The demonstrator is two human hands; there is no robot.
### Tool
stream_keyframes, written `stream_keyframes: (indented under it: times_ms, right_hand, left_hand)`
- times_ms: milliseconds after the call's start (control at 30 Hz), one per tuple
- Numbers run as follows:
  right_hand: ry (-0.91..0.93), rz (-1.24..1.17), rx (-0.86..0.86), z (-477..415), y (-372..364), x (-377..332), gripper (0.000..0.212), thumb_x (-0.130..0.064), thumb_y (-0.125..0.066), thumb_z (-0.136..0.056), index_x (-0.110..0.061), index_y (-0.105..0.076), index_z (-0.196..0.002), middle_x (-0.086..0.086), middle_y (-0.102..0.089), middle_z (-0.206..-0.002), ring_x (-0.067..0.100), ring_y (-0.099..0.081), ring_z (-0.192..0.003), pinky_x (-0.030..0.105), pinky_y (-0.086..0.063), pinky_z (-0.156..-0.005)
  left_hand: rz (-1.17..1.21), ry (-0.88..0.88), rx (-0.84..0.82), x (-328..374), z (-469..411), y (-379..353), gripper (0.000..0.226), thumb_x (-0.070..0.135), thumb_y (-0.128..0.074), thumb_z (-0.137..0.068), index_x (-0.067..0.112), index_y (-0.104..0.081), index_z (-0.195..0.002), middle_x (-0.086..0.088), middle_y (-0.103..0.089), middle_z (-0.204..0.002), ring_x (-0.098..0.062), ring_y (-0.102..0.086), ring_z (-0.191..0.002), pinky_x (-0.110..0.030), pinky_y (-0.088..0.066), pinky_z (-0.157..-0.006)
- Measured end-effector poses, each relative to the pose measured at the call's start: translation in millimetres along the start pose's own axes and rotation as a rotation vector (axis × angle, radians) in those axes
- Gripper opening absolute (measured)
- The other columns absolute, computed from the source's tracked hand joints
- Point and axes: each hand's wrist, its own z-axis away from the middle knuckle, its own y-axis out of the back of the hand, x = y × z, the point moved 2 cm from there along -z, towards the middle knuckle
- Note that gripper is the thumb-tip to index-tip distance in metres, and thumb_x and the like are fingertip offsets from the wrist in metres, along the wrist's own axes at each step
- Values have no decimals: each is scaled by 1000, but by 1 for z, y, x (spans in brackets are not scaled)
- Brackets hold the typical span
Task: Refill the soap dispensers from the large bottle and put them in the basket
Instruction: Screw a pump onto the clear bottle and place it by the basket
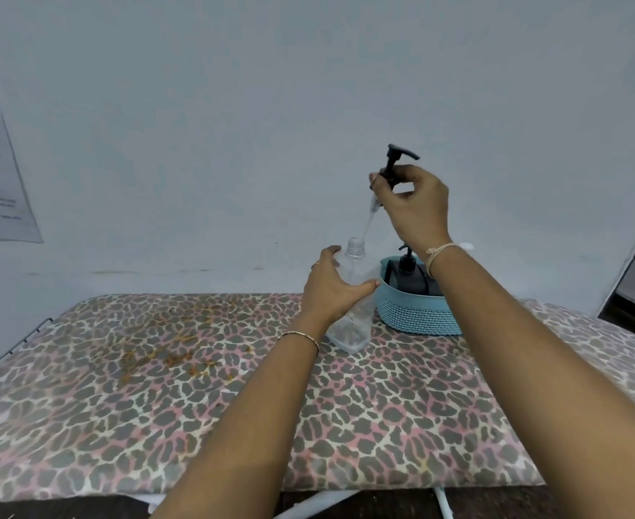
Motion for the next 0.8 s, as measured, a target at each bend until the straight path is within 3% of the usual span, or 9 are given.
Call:
stream_keyframes:
  times_ms: [167, 400, 533, 667, 800]
  right_hand:
    - [-63, -11, -96, 13, -16, 18, 18, -36, -73, -84, -21, -73, -95, -16, -70, -84, -8, -63, -70, 11, -48, -71]
    - [-119, -35, -271, 29, -28, 44, 23, -28, -71, -87, -14, -72, -106, -3, -72, -94, 9, -66, -92, 21, -50, -83]
    - [-128, -81, -317, 35, -29, 51, 21, -26, -67, -91, -14, -70, -108, -2, -71, -96, 6, -66, -91, 14, -49, -82]
    - [-160, -134, -371, 39, -31, 57, 24, -22, -65, -92, -10, -68, -113, 3, -72, -103, 13, -68, -99, 28, -52, -93]
    - [-178, -165, -356, 42, -31, 59, 25, -19, -64, -93, -8, -66, -115, 2, -71, -104, 11, -68, -99, 31, -51, -97]
  left_hand:
    - [20, -9, 31, -3, 3, -2, 85, 47, -79, -66, 26, -36, -136, 6, -50, -114, -14, -52, -106, -27, -42, -81]
    - [-1, -2, 42, -7, 7, -3, 84, 57, -74, -66, 36, -32, -136, 6, -53, -121, -14, -54, -109, -37, -50, -87]
    - [-19, -3, 42, -7, 7, -4, 85, 58, -73, -67, 36, -30, -137, 4, -54, -126, -14, -54, -111, -36, -50, -86]
    - [-11, 12, 31, -8, 5, -5, 83, 59, -73, -66, 39, -29, -134, 4, -55, -124, -15, -55, -111, -37, -51, -85]
    - [-9, 24, 14, -7, 5, -5, 84, 60, -72, -66, 40, -28, -134, 4, -55, -123, -15, -56, -109, -38, -51, -85]
